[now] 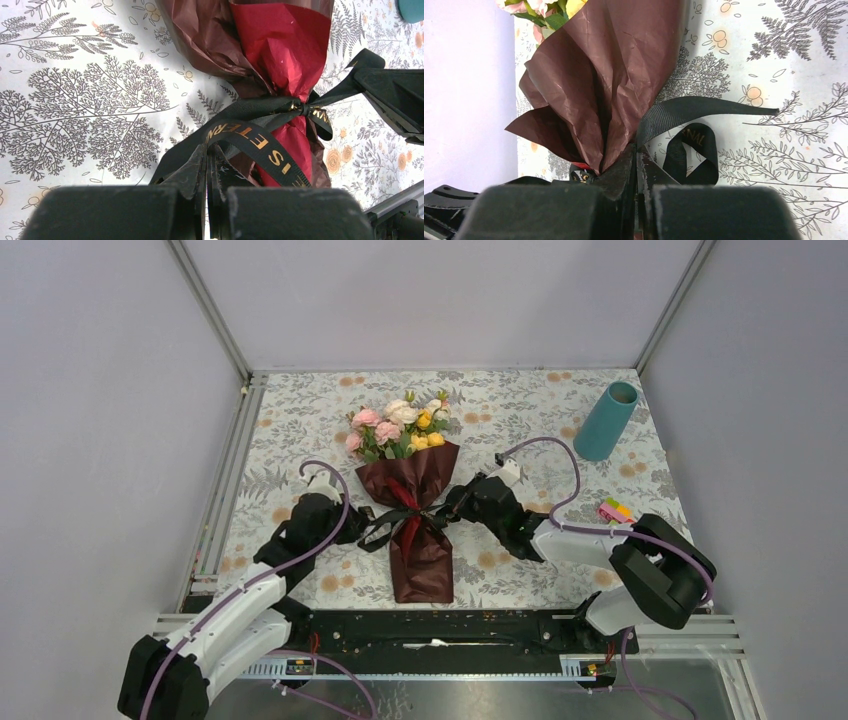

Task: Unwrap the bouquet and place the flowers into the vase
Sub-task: Untie the ribbon from the wrapping paper.

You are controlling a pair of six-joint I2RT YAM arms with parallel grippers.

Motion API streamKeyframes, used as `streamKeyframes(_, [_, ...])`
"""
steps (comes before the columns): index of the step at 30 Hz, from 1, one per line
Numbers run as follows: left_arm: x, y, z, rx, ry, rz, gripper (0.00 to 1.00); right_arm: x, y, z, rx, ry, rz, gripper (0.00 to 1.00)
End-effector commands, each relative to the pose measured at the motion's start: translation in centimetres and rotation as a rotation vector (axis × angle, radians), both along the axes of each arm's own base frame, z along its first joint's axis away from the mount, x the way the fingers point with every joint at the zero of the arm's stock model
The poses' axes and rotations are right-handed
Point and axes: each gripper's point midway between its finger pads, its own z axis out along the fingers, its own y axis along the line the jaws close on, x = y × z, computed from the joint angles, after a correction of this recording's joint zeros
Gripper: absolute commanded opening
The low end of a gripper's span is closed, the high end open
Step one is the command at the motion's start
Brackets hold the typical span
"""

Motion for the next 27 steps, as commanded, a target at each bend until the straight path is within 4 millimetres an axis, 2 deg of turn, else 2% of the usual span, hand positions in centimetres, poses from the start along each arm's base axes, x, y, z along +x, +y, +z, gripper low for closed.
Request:
streamKeyframes(1, [1.8,-0.3,3.0,-0.031,-0.09,0.01,0.0,0.6,-2.0,0.2,-0.073,-0.043,-0.052,0.0])
streamKeyframes(10, [2.1,0.7,3.4,-0.054,-0.098,0.066,0.0,0.2,-3.0,-0.6,-0.106,-0.028,-0.072,0.0])
streamKeyframes(13, [2.4,1.6,3.6,-0.046,-0.104,0.113,0.0,0.2,-3.6,-0.5,-0.12,-0.031,-0.088,0.0])
streamKeyframes(27, [2.9,3.4,5.0,-0.072,-0.136,0.197,0.0,0.5,-7.9,-0.5,-0.197,-0.012,-0.169,0.0])
